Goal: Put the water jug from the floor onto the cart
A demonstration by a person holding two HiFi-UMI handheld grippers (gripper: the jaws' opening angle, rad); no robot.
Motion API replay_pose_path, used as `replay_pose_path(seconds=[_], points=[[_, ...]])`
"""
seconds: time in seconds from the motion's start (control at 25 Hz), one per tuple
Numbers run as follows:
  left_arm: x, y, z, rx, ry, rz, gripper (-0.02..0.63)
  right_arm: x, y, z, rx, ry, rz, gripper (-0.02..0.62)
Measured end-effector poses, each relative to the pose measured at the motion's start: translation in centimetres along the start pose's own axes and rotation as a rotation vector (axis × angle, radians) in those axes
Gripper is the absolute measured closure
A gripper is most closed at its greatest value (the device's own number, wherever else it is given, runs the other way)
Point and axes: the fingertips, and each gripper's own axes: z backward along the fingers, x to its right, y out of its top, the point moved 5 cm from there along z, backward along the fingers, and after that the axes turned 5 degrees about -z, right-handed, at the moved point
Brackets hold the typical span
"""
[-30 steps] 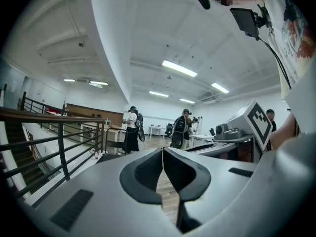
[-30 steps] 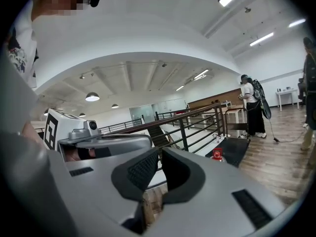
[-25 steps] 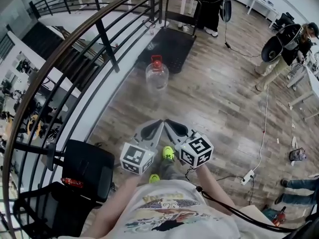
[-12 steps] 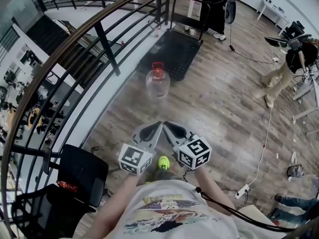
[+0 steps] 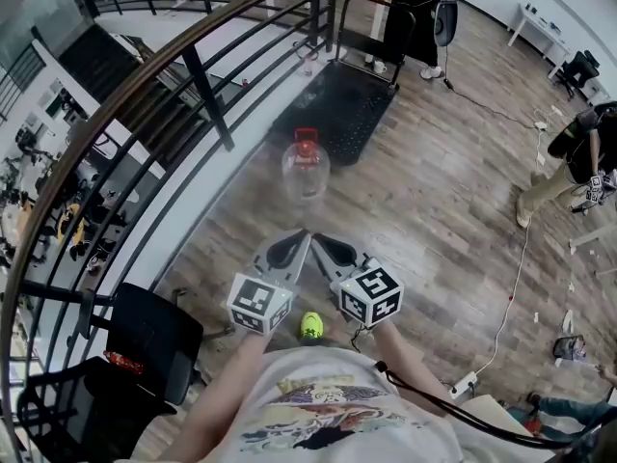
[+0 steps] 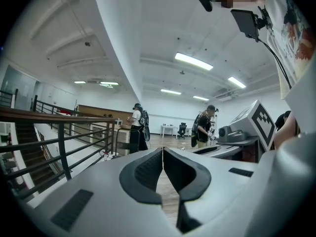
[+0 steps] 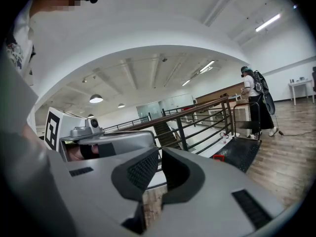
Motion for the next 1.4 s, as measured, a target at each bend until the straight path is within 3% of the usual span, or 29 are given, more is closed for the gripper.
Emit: replay_pose_path(seconds=[0.64,1.08,1.4], points=[[-2.4,0.1,-3.9,-0.031,-0.022,0.010,0.594,3.4,1.9,-2.2,-0.012,-0.027,0.003,0.568],[-8.4,-0.2,-7.4,-0.050,-0.047,0.039,0.594,6.0,4.0,-7.8,-0.030,-0.050,-0.013,0.568],[-14.0,0.8,-10.4,-0.047,-0.107,0.054,0.594,8.1,6.6,-12.8,-0.033,-0.085,-0.030,0.568]])
